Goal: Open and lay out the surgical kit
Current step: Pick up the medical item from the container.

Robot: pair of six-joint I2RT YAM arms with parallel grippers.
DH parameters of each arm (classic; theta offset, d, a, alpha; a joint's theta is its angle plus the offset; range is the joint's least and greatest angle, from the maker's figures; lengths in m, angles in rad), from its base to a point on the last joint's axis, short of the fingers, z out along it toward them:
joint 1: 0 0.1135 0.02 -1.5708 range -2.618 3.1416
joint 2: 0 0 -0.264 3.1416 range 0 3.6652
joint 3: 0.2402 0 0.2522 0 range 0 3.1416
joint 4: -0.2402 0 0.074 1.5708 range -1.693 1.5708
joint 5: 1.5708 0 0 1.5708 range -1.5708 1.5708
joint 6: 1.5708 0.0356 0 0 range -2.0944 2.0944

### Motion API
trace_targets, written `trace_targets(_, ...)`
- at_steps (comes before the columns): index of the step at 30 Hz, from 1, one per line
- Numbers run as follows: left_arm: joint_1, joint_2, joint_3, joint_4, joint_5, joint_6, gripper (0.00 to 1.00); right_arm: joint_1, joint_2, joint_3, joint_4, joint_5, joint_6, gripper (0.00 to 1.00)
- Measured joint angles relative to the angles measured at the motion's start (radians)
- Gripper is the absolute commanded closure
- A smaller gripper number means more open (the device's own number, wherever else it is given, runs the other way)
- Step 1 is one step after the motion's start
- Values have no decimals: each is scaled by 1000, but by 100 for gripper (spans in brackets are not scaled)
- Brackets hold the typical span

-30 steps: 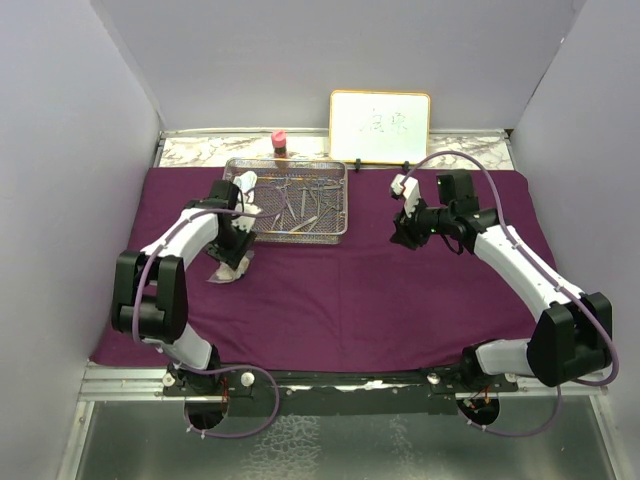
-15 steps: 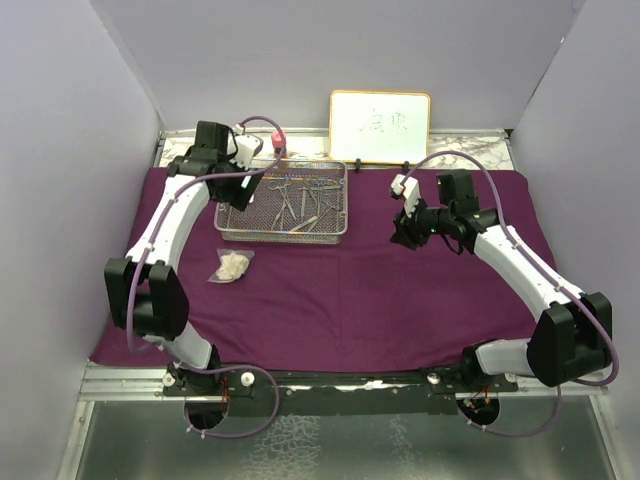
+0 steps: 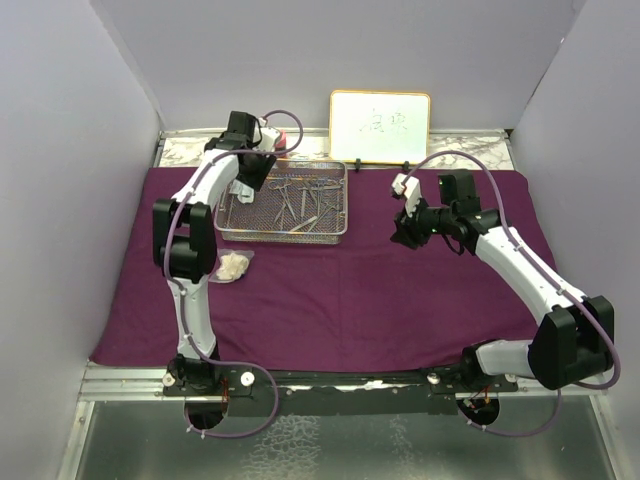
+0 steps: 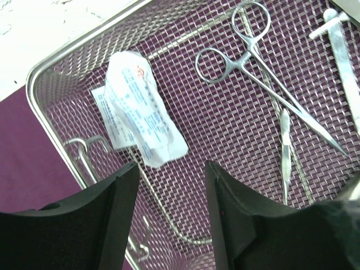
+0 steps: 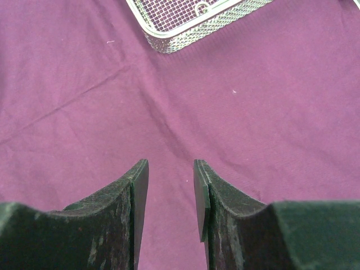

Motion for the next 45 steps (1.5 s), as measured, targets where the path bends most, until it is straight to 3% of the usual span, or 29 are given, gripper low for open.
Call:
trace_targets(7,-1,115,73,21,-72,-2,50,0,0,0,0,0,0,61)
trace_targets(19,5,225,119,43,-120,2,62,0,0,0,0,0,0,61)
trace_targets(27,10,238,119,45,-119,-3,85,0,0,0,0,0,0,61)
trace_targets(35,13,235,113,59,-119,-7,100,0,0,0,0,0,0,61)
trace_targets(45,13,175,74,54,-95,-11,100,0,0,0,0,0,0,61)
